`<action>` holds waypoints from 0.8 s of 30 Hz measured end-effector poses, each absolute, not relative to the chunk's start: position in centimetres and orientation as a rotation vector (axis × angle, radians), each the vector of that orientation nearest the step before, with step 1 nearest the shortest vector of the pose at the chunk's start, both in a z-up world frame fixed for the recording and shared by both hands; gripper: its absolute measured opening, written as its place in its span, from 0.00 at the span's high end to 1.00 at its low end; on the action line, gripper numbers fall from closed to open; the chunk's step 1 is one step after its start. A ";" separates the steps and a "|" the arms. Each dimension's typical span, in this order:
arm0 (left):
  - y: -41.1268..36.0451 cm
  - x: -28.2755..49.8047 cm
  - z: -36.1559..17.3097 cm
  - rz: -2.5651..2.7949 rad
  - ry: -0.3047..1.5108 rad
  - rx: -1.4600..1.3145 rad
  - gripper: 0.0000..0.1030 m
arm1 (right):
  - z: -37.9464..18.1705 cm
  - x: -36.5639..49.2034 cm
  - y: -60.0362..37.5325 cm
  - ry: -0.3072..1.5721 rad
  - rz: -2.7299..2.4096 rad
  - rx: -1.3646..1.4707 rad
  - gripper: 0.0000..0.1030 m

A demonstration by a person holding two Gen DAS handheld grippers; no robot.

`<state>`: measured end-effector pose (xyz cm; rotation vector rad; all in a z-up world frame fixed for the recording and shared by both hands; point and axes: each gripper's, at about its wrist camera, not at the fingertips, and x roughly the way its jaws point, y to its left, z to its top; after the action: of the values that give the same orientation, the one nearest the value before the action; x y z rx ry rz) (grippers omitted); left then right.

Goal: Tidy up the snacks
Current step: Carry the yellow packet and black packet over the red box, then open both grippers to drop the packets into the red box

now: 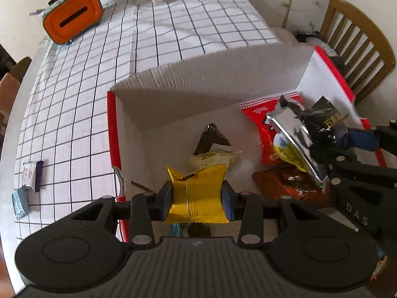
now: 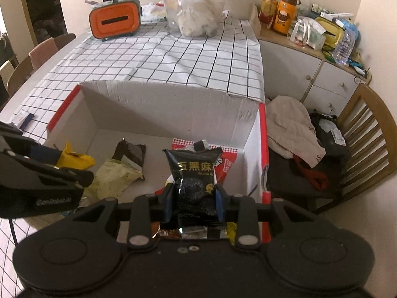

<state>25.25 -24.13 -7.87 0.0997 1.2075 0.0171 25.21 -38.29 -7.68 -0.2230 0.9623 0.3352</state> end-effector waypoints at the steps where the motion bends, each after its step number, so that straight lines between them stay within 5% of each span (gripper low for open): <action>1: -24.2 25.4 -8.1 0.020 1.215 0.101 0.62 | -7.9 25.3 -38.3 0.967 0.337 -0.224 0.69; 14: -24.9 25.7 -8.5 0.010 1.210 0.123 0.60 | -8.7 25.5 -38.4 0.985 0.352 -0.220 0.66; 24: -24.4 24.4 -6.9 -0.017 1.150 0.058 0.45 | -7.1 24.4 -38.8 0.940 0.371 -0.195 0.39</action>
<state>24.41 -24.38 -6.86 0.0584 1.1498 -0.0168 24.35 -38.80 -7.15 -0.1948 0.9403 0.3710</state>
